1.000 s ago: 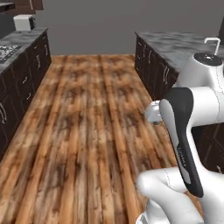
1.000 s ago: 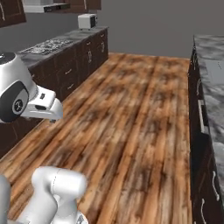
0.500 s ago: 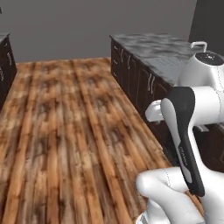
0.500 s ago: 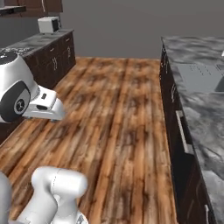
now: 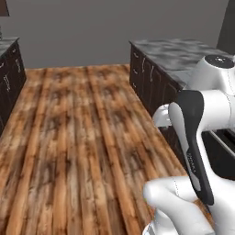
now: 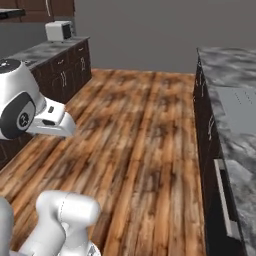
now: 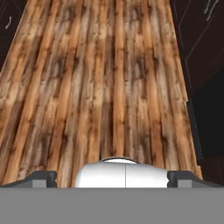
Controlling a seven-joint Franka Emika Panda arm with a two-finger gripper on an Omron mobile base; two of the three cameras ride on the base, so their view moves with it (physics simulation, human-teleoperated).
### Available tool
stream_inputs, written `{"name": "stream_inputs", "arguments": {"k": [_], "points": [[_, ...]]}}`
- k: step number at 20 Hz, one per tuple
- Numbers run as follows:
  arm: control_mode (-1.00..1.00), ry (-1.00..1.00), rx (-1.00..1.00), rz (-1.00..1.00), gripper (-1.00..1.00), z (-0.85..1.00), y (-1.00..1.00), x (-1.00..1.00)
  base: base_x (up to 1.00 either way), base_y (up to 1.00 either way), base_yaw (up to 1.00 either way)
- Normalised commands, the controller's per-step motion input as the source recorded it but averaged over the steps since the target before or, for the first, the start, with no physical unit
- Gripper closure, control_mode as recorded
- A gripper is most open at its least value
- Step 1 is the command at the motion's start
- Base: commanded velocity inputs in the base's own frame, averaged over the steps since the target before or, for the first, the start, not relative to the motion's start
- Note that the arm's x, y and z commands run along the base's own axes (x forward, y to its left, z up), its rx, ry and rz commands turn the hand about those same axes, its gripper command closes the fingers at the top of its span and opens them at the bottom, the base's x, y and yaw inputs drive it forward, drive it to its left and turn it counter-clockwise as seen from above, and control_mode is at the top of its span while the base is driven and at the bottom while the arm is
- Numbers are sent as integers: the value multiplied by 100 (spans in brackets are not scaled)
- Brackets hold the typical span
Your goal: Get the candle and the wine from the cabinet and move them to the dining counter.
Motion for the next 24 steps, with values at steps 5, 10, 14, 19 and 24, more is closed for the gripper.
{"name": "stream_inputs", "arguments": {"k": [5, 10, 14, 19, 24], "points": [[100, 0, 0, 0, -100, 0, 0, 0, 100, -10, 33], [100, 0, 0, 0, -100, 0, 0, 0, 100, -14, 26], [100, 0, 0, 0, -100, 0, 0, 0, 100, -73, 16], [100, 0, 0, 0, -100, 0, 0, 0, 100, -85, 2], [100, 0, 0, 0, -100, 0, 0, 0, 100, -99, 1]]}}
